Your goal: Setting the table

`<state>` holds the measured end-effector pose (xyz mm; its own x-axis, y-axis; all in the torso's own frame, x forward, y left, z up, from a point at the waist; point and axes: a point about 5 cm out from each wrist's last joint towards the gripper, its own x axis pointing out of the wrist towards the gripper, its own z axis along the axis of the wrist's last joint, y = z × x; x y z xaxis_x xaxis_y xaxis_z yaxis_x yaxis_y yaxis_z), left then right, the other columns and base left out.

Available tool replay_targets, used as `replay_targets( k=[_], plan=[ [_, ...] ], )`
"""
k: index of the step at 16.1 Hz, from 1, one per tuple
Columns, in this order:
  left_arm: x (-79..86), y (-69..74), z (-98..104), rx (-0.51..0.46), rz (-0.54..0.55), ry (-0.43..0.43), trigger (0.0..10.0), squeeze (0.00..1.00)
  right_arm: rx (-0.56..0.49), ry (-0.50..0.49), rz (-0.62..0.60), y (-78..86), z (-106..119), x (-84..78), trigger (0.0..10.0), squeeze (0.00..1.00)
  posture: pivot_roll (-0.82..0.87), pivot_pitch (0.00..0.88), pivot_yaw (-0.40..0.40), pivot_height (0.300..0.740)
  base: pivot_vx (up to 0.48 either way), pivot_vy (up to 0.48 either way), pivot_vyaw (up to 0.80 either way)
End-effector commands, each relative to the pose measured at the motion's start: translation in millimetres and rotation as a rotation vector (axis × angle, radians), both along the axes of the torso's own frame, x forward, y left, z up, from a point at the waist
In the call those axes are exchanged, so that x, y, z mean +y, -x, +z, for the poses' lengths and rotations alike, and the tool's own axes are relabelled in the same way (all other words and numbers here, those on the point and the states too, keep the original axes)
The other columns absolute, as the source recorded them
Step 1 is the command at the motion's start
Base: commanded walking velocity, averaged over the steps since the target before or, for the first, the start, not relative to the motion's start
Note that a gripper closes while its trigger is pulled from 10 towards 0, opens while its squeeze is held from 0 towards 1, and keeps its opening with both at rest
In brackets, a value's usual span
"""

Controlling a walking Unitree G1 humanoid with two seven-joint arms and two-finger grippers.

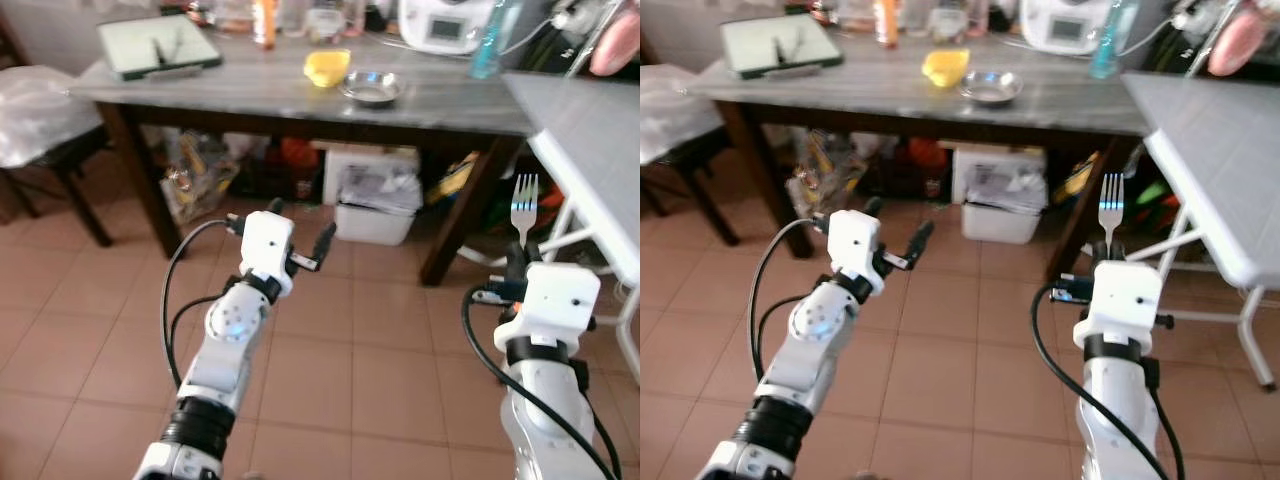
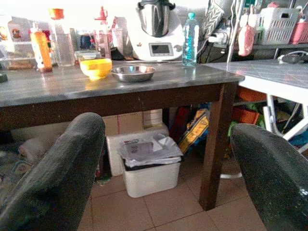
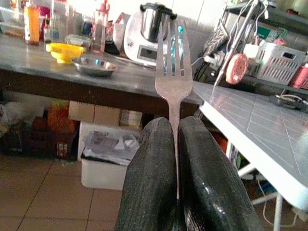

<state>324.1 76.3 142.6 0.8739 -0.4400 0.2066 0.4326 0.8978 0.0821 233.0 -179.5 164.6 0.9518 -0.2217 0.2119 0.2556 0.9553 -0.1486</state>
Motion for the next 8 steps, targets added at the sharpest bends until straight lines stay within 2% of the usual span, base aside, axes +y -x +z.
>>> replay_targets(
  k=[1, 2, 8],
  plan=[
    [-7.1, 2.3, 0.1, 0.002, -0.034, 0.002, 10.0, 0.00, -0.015, 0.019, -0.018, 2.0, 4.2, -5.2, 10.0, 0.00, 0.01, 0.106, -0.031, 0.740, 0.000, 0.000, 0.00],
    [-7.8, 2.8, 0.1, -0.001, -0.036, 0.001, 10.0, 0.00, -0.016, 0.020, -0.017, 2.3, 4.5, -5.4, 10.0, 0.00, 0.01, 0.107, -0.032, 0.740, 0.000, 0.000, 0.00],
    [-8.8, 2.2, 0.1, -0.002, -0.041, -0.001, 10.0, 0.00, -0.015, 0.018, -0.009, 1.6, 4.7, -3.9, 10.0, 0.00, 0.01, 0.106, -0.033, 0.740, 0.296, 0.000, 0.00]
  ],
)
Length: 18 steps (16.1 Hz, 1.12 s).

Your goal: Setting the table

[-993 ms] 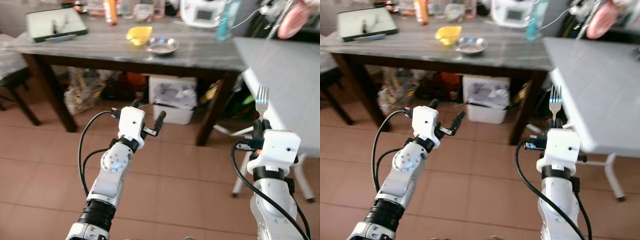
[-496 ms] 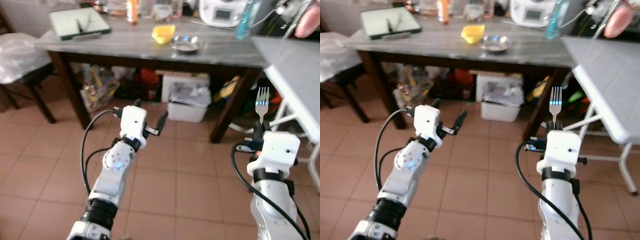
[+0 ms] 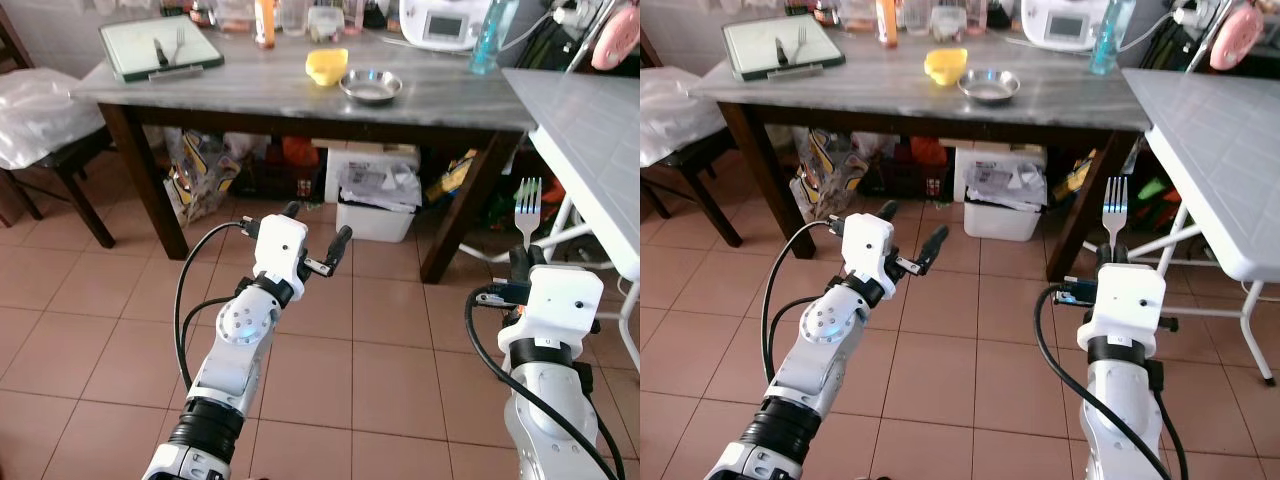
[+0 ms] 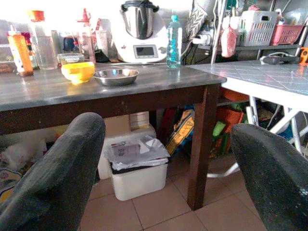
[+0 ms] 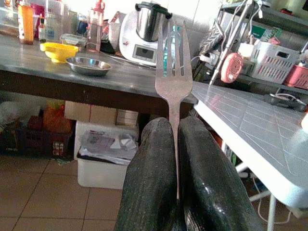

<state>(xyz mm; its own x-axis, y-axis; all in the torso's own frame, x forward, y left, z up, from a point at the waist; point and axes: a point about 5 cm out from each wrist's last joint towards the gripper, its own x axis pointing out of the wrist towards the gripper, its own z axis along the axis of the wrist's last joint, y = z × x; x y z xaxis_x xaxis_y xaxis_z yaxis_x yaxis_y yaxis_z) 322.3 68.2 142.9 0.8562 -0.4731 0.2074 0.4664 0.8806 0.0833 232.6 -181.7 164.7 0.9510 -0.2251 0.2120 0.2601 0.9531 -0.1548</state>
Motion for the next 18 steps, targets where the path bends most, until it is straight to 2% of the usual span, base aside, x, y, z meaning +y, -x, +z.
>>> replay_targets(
  k=[1, 18],
  plan=[
    [-0.8, 0.4, -0.4, 0.000, -0.004, -0.002, 10.0, 0.00, -0.014, 0.013, -0.005, 1.1, 4.3, -2.1, 10.0, 0.00, 0.01, 0.105, -0.033, 0.740, 0.334, 0.000, 0.00],
    [-3.6, 1.8, -2.9, 0.000, -0.021, -0.021, 10.0, 0.00, 0.004, 0.023, 0.005, 1.2, 0.5, 0.3, 10.0, 0.00, 0.01, 0.104, -0.032, 0.740, 0.361, 0.000, 0.00]
  ],
)
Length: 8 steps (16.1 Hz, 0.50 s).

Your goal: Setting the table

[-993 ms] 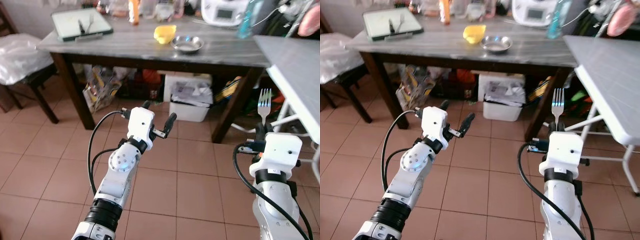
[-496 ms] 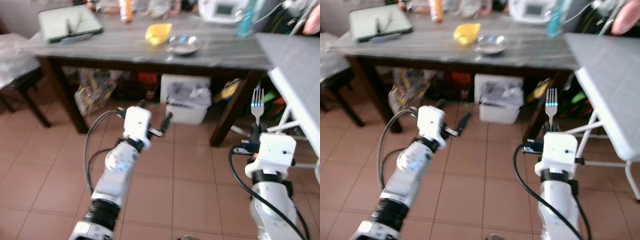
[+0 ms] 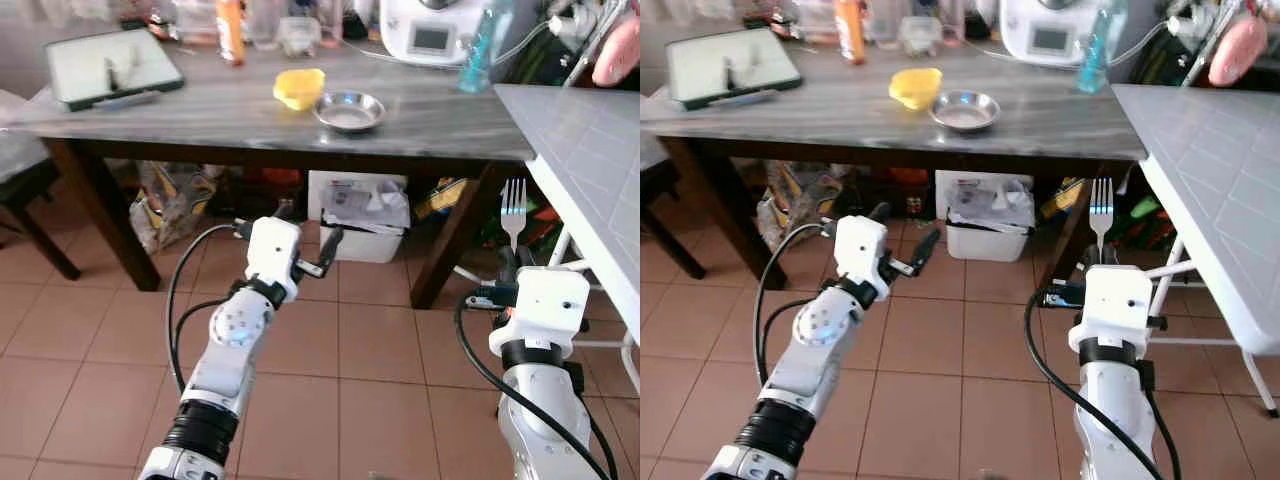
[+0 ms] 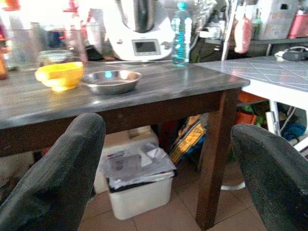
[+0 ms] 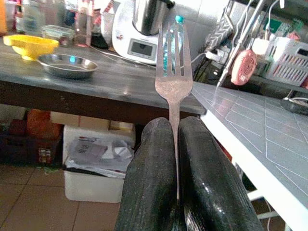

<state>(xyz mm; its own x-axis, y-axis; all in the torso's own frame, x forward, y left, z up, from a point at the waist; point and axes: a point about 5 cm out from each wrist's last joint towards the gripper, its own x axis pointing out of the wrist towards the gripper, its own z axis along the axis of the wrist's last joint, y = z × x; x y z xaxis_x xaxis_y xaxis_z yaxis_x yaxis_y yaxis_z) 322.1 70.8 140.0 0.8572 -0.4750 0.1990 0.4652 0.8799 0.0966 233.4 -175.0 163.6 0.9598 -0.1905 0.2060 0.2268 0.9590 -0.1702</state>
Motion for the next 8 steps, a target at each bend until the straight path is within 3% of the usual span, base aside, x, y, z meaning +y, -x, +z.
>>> replay_targets(
  k=[1, 6, 8],
  plan=[
    [-6.1, 1.5, 0.0, -0.002, -0.025, -0.007, 10.0, 0.00, -0.003, 0.009, -0.031, 2.1, 0.7, -6.2, 10.0, 0.00, 0.01, 0.106, -0.030, 0.740, 0.371, 0.000, 0.00],
    [-8.2, 2.4, -0.5, 0.000, -0.037, -0.009, 10.0, 0.00, 0.001, -0.021, -0.041, 4.1, -0.5, -6.6, 10.0, 0.00, 0.00, 0.112, -0.025, 0.740, 0.371, 0.000, 0.00],
    [-9.1, 2.8, -1.4, 0.003, -0.038, -0.009, 10.0, 0.00, 0.003, -0.022, -0.042, 4.9, -0.8, -7.3, 10.0, 0.00, 0.00, 0.112, -0.026, 0.740, 0.375, 0.000, -0.53]
  ],
)
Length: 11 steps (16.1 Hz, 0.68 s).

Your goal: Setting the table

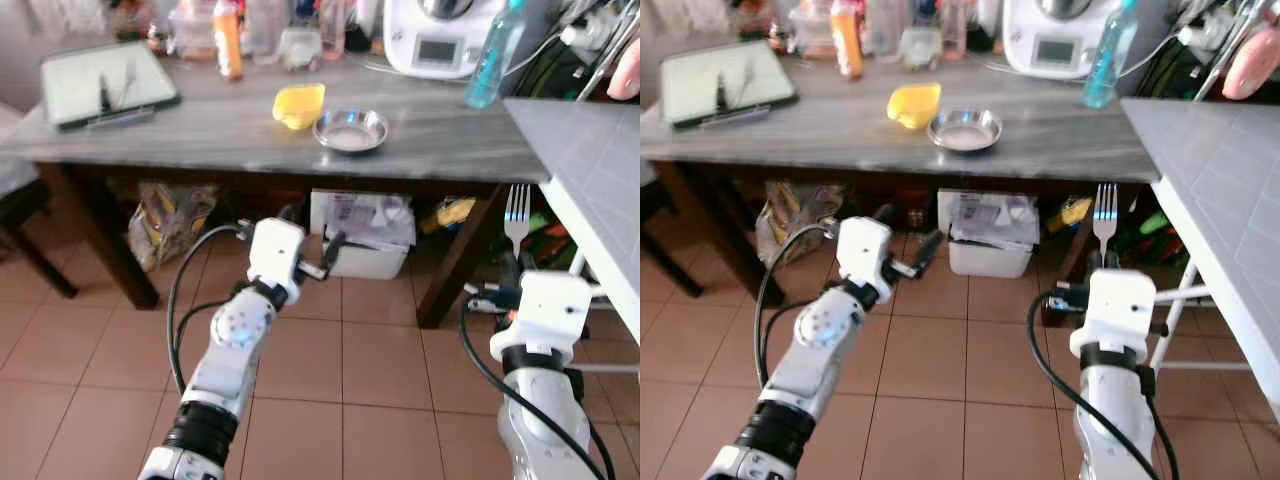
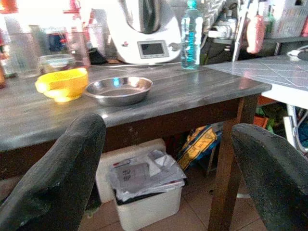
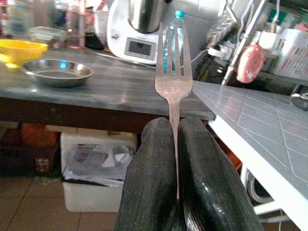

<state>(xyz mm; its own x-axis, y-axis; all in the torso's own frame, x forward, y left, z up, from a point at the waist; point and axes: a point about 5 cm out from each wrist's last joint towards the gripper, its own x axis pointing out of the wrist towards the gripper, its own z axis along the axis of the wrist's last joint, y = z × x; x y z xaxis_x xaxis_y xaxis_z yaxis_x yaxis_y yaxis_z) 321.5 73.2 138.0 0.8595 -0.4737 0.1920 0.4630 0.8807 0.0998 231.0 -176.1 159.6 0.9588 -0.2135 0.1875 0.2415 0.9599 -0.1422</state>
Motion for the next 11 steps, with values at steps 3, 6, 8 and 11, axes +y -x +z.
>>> replay_targets(
  k=[3, 6, 8, 11],
  plan=[
    [-12.1, 2.6, 0.2, 0.001, -0.044, -0.001, 10.0, 0.00, -0.009, 0.010, -0.023, 2.0, 3.3, -6.0, 10.0, 0.00, -0.01, 0.112, -0.027, 0.740, 0.374, 0.000, -0.80],
    [-12.3, 2.5, 0.4, 0.001, -0.044, 0.001, 10.0, 0.00, -0.011, 0.013, -0.026, 2.7, 3.8, -6.4, 10.0, 0.00, -0.01, 0.113, -0.026, 0.740, 0.374, 0.000, -0.40],
    [-13.0, 2.5, 0.4, 0.001, -0.046, 0.001, 10.0, 0.00, -0.012, 0.025, -0.029, 2.6, 4.6, -6.7, 10.0, 0.00, -0.01, 0.114, -0.025, 0.740, 0.373, 0.000, 0.00],
    [-14.0, 3.0, 0.3, 0.002, -0.048, 0.001, 10.0, 0.00, -0.009, 0.034, -0.030, 3.2, 4.7, -6.8, 10.0, 0.00, -0.01, 0.117, -0.024, 0.740, 0.372, 0.000, 0.00]
  ],
)
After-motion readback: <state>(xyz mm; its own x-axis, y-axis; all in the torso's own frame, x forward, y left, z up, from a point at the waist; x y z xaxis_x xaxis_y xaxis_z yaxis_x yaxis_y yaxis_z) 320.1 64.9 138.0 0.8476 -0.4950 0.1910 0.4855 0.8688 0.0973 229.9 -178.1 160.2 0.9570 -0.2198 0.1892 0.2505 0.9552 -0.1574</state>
